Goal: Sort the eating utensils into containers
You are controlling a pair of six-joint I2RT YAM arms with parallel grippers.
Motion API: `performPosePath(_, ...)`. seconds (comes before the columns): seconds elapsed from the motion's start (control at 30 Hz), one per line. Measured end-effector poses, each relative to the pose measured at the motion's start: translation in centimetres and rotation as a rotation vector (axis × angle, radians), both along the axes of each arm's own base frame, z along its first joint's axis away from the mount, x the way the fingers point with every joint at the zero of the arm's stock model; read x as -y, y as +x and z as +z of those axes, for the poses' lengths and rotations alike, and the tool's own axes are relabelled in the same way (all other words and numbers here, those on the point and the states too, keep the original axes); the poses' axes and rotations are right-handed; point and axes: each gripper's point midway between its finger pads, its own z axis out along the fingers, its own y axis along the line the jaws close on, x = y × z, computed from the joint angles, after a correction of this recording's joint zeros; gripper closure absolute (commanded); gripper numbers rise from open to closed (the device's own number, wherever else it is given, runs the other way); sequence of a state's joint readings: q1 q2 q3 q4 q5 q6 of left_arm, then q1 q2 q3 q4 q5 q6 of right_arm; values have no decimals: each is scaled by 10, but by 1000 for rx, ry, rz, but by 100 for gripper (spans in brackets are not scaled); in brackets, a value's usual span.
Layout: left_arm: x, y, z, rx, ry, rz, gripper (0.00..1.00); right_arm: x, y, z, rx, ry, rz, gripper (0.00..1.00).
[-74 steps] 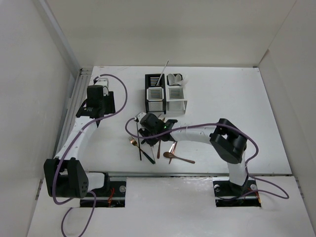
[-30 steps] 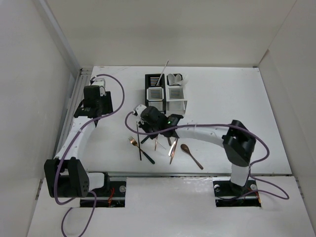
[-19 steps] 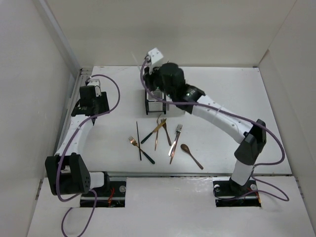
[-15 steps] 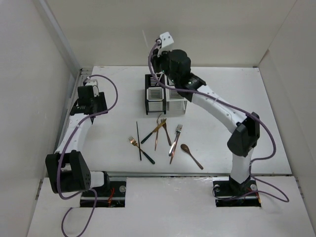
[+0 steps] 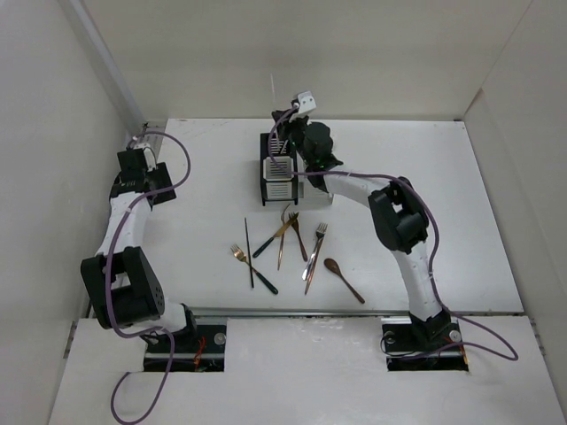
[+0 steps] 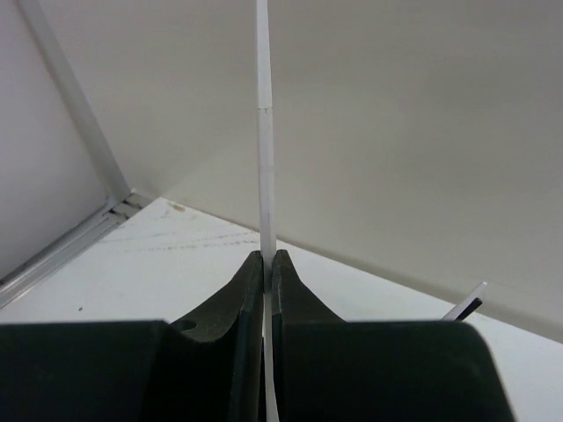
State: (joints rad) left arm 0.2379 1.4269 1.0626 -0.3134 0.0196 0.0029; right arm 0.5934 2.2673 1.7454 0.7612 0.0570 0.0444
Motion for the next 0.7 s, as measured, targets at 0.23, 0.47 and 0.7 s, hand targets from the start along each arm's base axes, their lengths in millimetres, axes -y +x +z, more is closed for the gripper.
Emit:
performPosePath(0.23, -1, -2, -5, -17, -8, -2, 38, 9, 2, 6, 53, 83, 0, 100)
performPosePath(0.47, 8, -2, -8, -25, -39, -41, 30, 13, -7, -46, -49, 45, 5, 63)
performPosePath(0.7, 61, 3, -3, -48, -102, -252, 26, 31, -30, -54, -111, 44, -11, 29)
